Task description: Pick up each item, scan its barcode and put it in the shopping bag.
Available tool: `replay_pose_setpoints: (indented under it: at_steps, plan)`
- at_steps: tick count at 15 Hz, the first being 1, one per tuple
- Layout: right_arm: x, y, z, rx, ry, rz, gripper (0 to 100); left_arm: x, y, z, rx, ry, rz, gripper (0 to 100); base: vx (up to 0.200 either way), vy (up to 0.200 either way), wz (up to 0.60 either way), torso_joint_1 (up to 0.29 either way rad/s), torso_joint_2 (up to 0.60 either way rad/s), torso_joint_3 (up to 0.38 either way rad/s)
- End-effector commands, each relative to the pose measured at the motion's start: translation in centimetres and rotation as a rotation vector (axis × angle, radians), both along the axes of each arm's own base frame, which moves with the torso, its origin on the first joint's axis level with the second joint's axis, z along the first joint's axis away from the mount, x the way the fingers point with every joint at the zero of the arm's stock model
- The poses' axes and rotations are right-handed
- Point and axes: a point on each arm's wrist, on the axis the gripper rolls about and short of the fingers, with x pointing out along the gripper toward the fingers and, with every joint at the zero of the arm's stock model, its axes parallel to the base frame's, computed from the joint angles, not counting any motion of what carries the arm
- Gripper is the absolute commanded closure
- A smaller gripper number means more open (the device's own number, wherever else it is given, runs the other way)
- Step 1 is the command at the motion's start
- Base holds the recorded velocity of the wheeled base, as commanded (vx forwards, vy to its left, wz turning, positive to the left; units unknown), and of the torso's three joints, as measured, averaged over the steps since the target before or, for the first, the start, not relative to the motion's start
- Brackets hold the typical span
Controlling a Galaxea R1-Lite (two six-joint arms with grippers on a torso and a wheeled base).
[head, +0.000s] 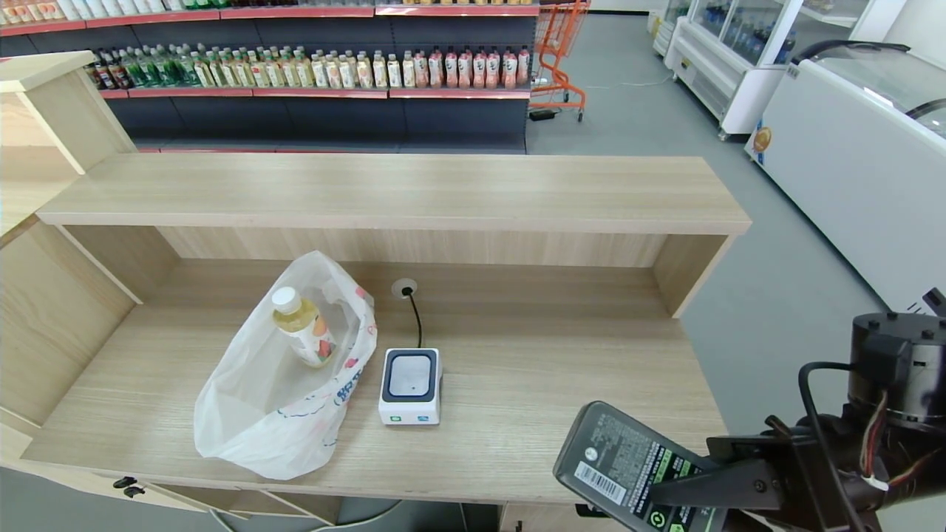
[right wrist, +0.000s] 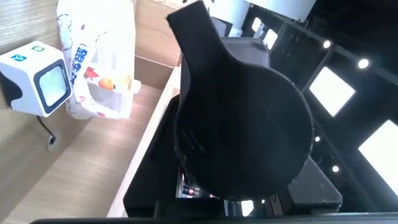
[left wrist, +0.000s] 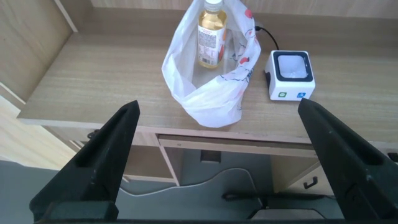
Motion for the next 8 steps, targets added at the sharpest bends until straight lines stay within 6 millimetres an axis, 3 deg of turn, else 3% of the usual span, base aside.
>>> replay_pose_setpoints:
  at_steps: [1, 4, 8]
  plan:
    - [0.2, 0.3, -0.3, -0.006, 0.014, 0.011, 100, 0.0, 0.0, 0.0, 0.000, 0.000, 0.000, 0, 0.000, 0.000, 0.00, 0.000, 0.00, 0.000]
    - [0.5, 0.5, -0.7, -0.018, 0.029, -0.001, 100, 0.0, 0.0, 0.0, 0.000, 0.000, 0.000, 0, 0.000, 0.000, 0.00, 0.000, 0.00, 0.000]
    - [1.5, 4.0, -1.3, -0.036, 0.045, 0.098, 100, 0.0, 0.0, 0.0, 0.000, 0.000, 0.000, 0, 0.000, 0.000, 0.00, 0.000, 0.00, 0.000]
